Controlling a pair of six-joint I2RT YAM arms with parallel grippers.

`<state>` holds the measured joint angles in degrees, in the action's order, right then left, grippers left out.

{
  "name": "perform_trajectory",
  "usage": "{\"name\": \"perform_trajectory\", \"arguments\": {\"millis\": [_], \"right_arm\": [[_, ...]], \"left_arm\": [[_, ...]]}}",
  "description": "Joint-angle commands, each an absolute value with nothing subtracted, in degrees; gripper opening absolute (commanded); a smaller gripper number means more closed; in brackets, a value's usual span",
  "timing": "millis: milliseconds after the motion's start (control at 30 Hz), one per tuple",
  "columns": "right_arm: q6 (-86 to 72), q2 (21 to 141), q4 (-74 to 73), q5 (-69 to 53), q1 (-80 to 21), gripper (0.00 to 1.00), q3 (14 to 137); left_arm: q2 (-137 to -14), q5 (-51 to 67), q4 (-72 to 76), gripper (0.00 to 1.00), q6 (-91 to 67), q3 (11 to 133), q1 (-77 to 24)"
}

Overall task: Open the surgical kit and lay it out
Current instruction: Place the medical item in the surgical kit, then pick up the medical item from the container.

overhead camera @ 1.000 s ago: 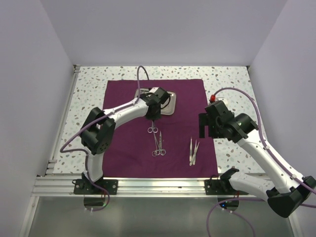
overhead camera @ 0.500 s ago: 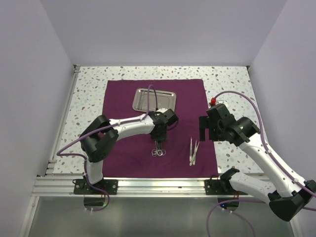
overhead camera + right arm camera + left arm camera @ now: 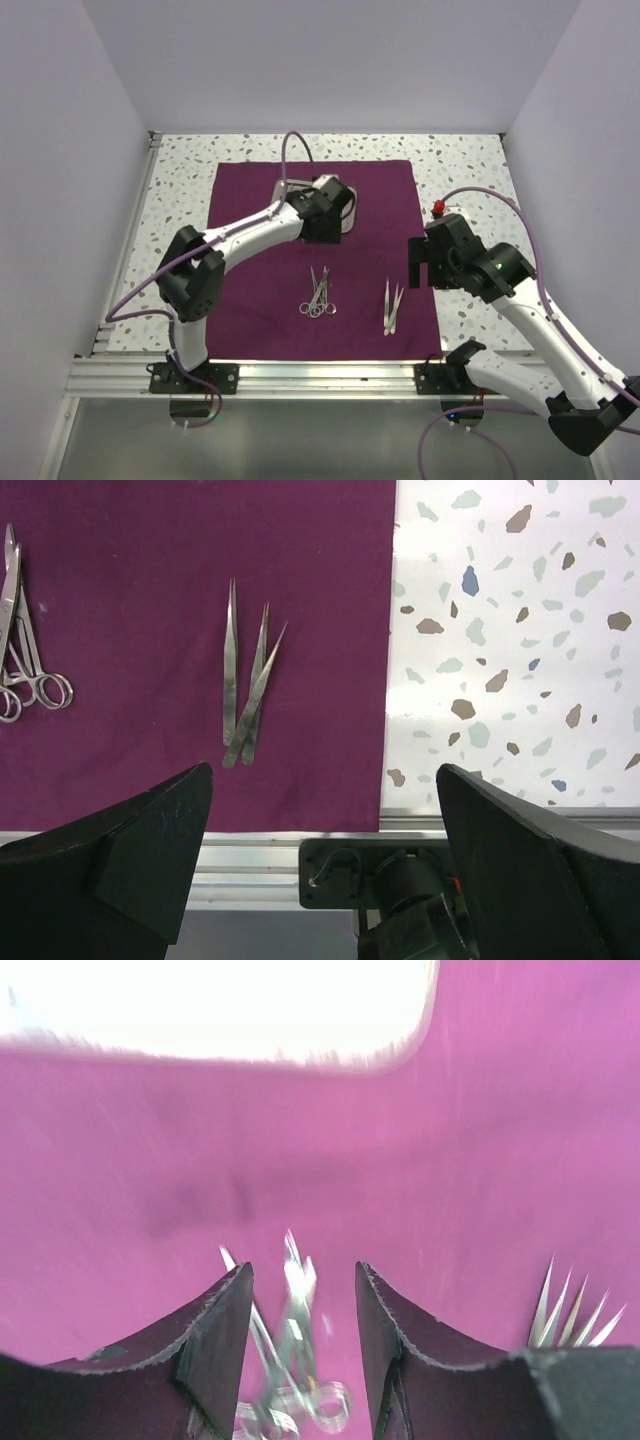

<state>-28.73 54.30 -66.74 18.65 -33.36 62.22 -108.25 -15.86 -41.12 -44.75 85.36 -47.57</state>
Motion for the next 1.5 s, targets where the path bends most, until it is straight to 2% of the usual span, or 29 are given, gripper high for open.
{"name": "perform_trajectory", "arguments": {"millis": [0, 267, 533, 867, 1467], "right_arm": [[-30.41, 53.26, -68.99, 20.65, -33.57, 0.98, 63.28], [-33.48, 53.61, -71.1, 23.9, -33.49, 0.98, 64.16], [-36.12, 56.25, -73.39, 27.24, -33.49, 0.98, 66.01], [-37.35, 61.08, -72.95, 28.47, -33.49, 0.98, 66.71], [-38.41, 65.21, -71.46, 27.86, -33.57, 0.98, 66.53]], "left_arm": [[-110.73, -16.88, -37.1, 0.49, -33.7, 90.87, -40.01], [-126.8, -13.36, -32.08, 0.52, -20.14, 108.62, -31.13], [-137.9, -10.11, -32.0, 0.52, -19.69, 123.83, -25.67], [-140.36, -8.35, -29.27, 0.52, -17.4, 126.3, -24.0], [-136.85, -11.07, -27.51, 0.5, -17.14, 119.62, -22.59]]}}
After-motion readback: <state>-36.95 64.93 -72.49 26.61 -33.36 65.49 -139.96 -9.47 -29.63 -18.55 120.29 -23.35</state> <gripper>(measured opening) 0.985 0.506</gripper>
